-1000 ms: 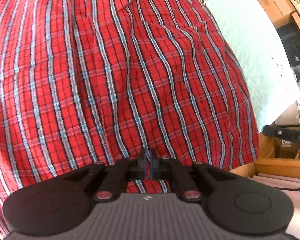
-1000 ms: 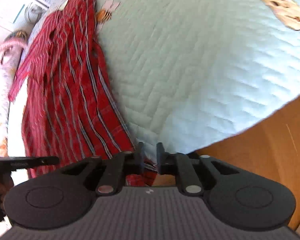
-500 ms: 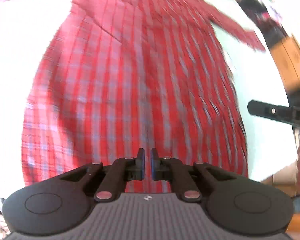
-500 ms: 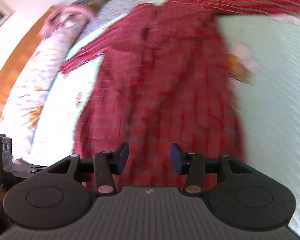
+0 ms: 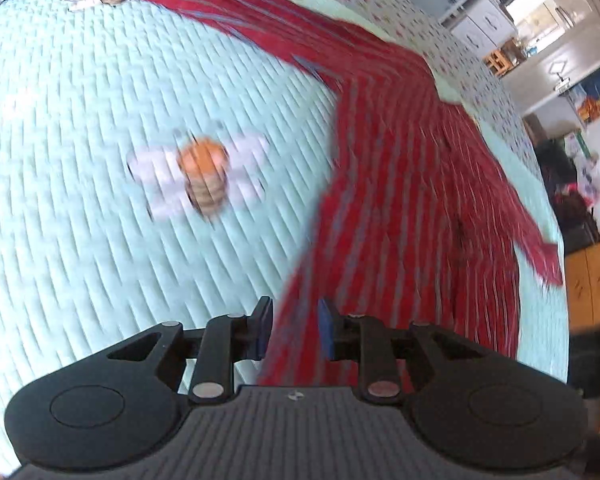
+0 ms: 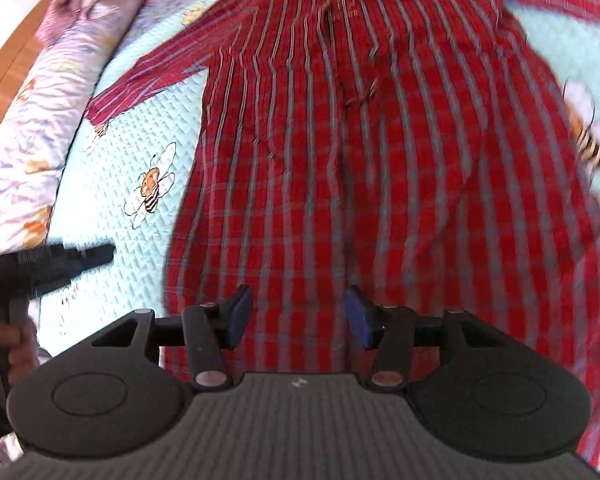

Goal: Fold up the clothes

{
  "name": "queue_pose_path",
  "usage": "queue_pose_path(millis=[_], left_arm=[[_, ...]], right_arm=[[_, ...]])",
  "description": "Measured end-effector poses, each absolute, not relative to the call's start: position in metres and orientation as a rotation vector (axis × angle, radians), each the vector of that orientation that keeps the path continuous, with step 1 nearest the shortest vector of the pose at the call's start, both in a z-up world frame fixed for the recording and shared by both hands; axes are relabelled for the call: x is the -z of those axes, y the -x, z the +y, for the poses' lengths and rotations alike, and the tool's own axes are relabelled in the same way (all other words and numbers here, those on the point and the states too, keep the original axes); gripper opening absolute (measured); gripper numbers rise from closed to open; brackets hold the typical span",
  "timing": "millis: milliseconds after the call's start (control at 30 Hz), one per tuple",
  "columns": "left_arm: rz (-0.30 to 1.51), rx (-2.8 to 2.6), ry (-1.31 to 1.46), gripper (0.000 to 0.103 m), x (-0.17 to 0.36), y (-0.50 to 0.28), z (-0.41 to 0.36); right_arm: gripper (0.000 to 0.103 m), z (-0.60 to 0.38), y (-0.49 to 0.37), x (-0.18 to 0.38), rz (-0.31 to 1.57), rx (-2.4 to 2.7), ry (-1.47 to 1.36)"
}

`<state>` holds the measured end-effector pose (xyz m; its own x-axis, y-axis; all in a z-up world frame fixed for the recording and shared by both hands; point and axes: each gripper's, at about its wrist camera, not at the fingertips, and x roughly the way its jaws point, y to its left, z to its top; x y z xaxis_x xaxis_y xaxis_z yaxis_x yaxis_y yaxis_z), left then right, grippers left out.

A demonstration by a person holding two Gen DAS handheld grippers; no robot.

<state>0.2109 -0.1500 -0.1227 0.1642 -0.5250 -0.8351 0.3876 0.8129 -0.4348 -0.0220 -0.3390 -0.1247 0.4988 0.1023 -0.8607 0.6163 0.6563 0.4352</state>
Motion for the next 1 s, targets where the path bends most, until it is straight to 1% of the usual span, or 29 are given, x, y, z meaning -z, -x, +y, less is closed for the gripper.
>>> queue_pose_path(millis=[133, 267, 433, 467, 567, 633, 700, 800, 1000], left_arm=[[1.249, 0.657, 0.091, 0.027, 0.123, -0.241, -0.153], [1.238, 0.642, 0.079, 0.027, 0.116, -0.241, -0.156], [1.121, 0.717, -0.077, 0.027, 0.085, -0.271, -0.174], [1.092, 0.751, -0.109, 0.029, 0.077, -0.286, -0.184], [1.012, 0.853, -0.167, 0.041, 0.055, -0.339, -0.217], [0.966, 0.917, -0.174, 0.061, 0.049, -0.381, -0.246], [0.961, 0.959, -0.185, 0.062, 0.052, -0.422, -0.283], [0.995, 1.022, -0.221, 0.066, 0.065, -0.478, -0.348], [1.026, 1.082, -0.304, 0.066, 0.113, -0.540, -0.455]], right_arm=[[0.055, -0.301, 0.001, 0.129, 1.028, 0.327, -0.866], [0.055, -0.285, -0.015, 0.136, 1.052, 0.266, -0.860], [0.055, -0.314, -0.019, 0.140, 1.020, 0.293, -0.879], [0.055, -0.322, -0.016, 0.141, 1.016, 0.307, -0.889], [0.055, -0.345, -0.012, 0.146, 1.022, 0.353, -0.871], [0.055, -0.360, -0.013, 0.148, 1.020, 0.397, -0.843], [0.056, -0.380, -0.012, 0.151, 0.999, 0.514, -0.851], [0.056, -0.396, -0.006, 0.161, 0.955, 0.643, -0.958], [0.056, -0.363, -0.002, 0.185, 0.921, 0.705, -1.047]])
